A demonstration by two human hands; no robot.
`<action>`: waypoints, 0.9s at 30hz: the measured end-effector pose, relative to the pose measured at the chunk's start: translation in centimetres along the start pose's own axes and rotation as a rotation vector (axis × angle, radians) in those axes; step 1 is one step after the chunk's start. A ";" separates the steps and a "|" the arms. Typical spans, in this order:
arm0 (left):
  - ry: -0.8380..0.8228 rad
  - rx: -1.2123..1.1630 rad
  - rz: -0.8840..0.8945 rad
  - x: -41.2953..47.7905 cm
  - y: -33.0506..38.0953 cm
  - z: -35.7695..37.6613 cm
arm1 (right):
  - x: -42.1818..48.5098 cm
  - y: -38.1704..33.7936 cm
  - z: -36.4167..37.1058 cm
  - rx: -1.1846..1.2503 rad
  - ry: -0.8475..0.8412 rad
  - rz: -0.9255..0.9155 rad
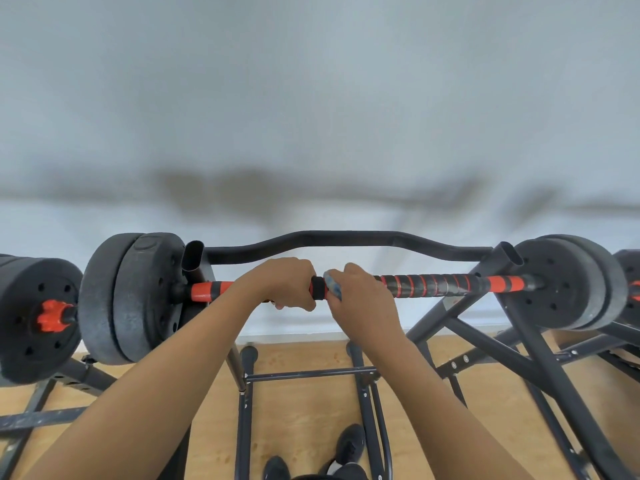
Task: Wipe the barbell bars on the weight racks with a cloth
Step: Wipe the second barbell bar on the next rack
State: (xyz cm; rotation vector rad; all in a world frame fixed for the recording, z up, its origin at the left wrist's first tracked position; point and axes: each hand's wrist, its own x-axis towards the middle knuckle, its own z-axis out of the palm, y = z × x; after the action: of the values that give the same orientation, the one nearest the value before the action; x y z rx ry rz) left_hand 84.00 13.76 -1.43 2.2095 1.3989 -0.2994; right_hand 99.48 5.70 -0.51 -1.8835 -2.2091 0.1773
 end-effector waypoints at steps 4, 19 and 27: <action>-0.024 -0.050 0.033 0.0 0.0 -0.2 | -2.2 1.3 -0.3 -0.001 -0.082 -0.037; -0.112 -0.139 0.021 0.6 -0.5 -0.4 | -0.8 0.7 -0.3 0.019 0.013 0.027; -0.229 -0.277 0.024 1.0 -1.1 -1.0 | -1.8 1.8 -4.1 0.111 -0.044 0.030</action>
State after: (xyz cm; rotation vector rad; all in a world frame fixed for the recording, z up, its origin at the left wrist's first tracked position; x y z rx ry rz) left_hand 83.39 15.44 -1.40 1.9004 1.2099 -0.3185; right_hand 102.55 3.95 2.80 -1.8710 -2.1519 0.3425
